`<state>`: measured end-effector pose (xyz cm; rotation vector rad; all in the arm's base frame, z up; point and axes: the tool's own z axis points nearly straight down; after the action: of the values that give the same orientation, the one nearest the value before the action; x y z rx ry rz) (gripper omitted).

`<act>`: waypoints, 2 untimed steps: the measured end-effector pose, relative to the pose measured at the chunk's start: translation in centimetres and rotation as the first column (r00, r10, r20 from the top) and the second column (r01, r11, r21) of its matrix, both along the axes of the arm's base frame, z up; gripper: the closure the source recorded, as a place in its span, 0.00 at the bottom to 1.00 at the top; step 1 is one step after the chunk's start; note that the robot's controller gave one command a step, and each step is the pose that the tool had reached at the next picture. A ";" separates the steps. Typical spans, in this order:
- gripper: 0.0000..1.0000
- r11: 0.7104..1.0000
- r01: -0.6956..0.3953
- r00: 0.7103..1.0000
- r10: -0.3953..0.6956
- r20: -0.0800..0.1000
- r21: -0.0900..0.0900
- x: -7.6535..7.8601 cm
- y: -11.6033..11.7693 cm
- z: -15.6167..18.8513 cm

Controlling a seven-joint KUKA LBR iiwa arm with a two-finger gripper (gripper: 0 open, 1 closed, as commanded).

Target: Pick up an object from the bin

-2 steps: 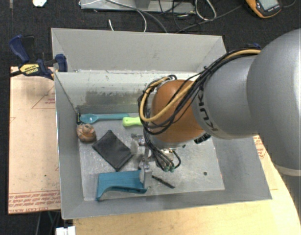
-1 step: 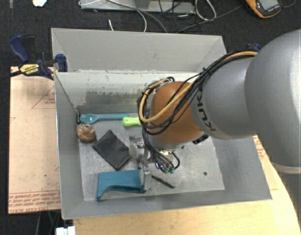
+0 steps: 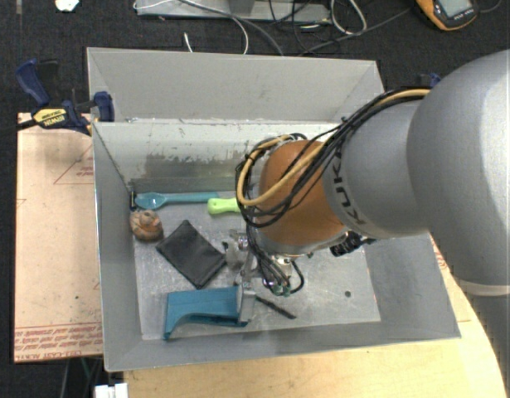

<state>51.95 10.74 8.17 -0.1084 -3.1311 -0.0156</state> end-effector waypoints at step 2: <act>0.00 1.000 -0.020 1.000 0.020 0.001 0.001 0.0 1.3 -0.1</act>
Offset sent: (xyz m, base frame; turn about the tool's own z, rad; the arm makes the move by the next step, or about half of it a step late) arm -0.0068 0.0264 -0.0117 0.0869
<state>51.99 11.99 8.02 -0.0763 -3.1328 -0.0178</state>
